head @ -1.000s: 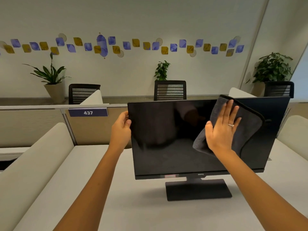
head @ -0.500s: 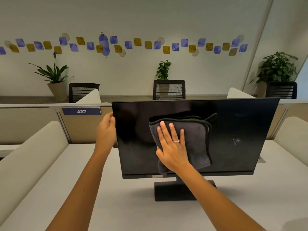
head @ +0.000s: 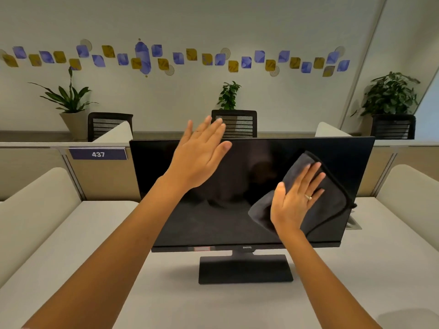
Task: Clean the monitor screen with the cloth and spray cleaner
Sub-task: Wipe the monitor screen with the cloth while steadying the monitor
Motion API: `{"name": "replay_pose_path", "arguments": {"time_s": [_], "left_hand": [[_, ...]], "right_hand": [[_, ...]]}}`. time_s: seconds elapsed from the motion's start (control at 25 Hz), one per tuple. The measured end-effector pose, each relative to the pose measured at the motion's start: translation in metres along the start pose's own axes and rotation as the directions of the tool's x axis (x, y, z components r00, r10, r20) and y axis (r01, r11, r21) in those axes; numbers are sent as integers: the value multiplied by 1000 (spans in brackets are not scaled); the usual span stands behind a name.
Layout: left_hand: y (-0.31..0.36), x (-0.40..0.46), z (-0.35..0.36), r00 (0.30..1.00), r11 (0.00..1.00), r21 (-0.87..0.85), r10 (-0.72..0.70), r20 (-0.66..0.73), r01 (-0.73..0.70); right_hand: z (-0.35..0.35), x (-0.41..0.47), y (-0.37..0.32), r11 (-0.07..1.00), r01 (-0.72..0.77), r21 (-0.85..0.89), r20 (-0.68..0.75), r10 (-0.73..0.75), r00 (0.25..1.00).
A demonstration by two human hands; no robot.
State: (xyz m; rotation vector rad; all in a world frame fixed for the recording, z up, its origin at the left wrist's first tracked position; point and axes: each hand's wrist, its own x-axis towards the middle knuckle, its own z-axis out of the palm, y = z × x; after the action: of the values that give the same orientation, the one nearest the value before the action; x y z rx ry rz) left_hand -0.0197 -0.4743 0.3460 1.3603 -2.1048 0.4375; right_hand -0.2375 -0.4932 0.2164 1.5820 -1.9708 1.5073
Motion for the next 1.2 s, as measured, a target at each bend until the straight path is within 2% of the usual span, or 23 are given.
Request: {"name": "replay_pose_path", "arguments": {"time_s": [0.12,0.28,0.4,0.48,0.72,0.92,1.04,1.12,1.2], "left_hand": [[11,14,9,999,996,-88,3,41,1],[19,20,16,998,978,-207,-48,-41,38],[23,18,21,994,985,-160,-76,-84,62],[27,17,26,992,993,-82,-89,-86,82],[30,18,36,988,992,-8,-125,-90,125],[27,18,38,982,988,-65,-146,-120,139],[26,20,39,983,985,-75,-159,-91,153],[26,21,40,986,987,-63,-154,-69,150],[25,21,39,986,987,-45,-156,-54,153]], "right_hand": [[-2,22,-18,990,142,-10,2,-142,990],[10,14,-38,910,406,-87,68,-401,914],[22,-6,-31,805,576,-139,144,-559,816],[27,-19,-17,765,626,-150,175,-602,779],[21,-25,35,817,542,-199,179,-513,839],[-4,11,71,956,270,-114,73,-263,962],[-20,47,73,987,142,-81,-6,-143,990],[-24,63,59,986,156,-58,-16,-157,987],[-23,67,38,972,231,-37,-4,-231,973]]}}
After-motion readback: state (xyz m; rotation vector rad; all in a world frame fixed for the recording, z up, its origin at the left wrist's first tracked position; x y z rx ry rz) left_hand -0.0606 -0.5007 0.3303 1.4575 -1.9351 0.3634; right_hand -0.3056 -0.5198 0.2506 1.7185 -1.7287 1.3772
